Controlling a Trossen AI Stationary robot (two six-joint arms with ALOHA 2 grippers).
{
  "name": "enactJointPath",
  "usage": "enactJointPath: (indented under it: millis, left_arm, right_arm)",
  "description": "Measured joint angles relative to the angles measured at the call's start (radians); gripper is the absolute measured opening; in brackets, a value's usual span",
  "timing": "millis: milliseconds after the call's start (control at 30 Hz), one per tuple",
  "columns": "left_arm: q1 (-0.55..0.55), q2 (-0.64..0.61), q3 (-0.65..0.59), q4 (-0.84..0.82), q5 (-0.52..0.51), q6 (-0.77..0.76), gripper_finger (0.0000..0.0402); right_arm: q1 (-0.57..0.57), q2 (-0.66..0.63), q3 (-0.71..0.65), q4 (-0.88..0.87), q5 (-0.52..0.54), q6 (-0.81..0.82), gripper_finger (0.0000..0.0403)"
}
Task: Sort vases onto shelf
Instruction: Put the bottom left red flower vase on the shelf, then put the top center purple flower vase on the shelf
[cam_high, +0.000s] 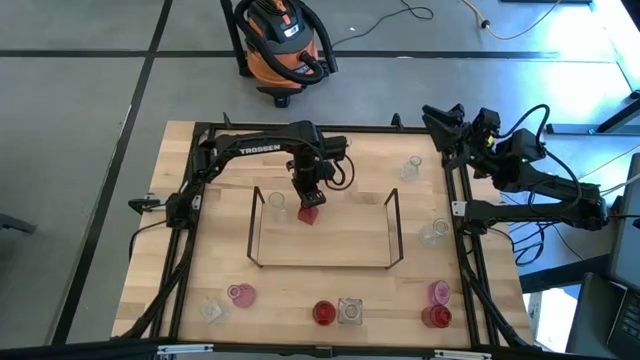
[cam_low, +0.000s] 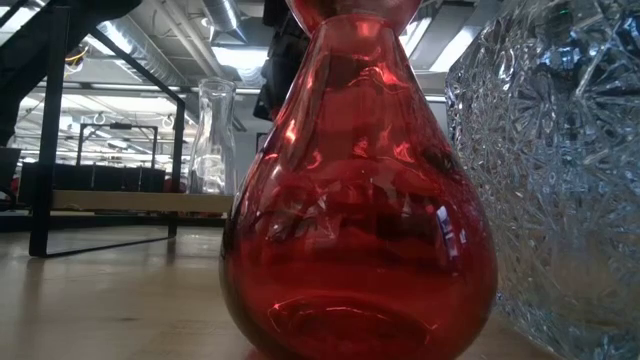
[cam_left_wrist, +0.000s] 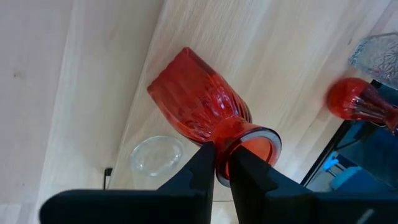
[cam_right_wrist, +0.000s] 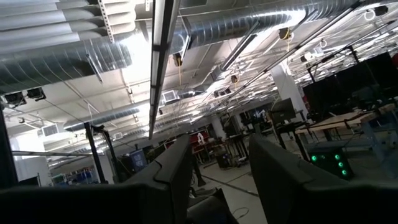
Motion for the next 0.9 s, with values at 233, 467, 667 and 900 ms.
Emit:
enactJointPath:
  millis: [233, 467, 667, 900]
  left_arm:
    - [0.000, 0.000, 0.000, 0.000, -0.003, 0.022, 0.0064]
    - [0.000, 0.001, 0.000, -0.002, -0.011, 0.022, 0.0096]
    - [0.000, -0.002, 0.025, -0.024, -0.042, 0.021, 0.0111]
    - [0.001, -0.003, 0.112, -0.032, -0.064, 0.018, 0.0114]
  right_arm:
    - [0.000, 0.000, 0.000, 0.000, 0.001, 0.000, 0.0147]
    - [0.000, 0.000, 0.000, 0.000, 0.001, 0.000, 0.0147]
    - [0.000, 0.000, 0.000, 0.000, 0.002, 0.000, 0.0147]
    - [0.000, 0.000, 0.000, 0.000, 0.002, 0.000, 0.0147]
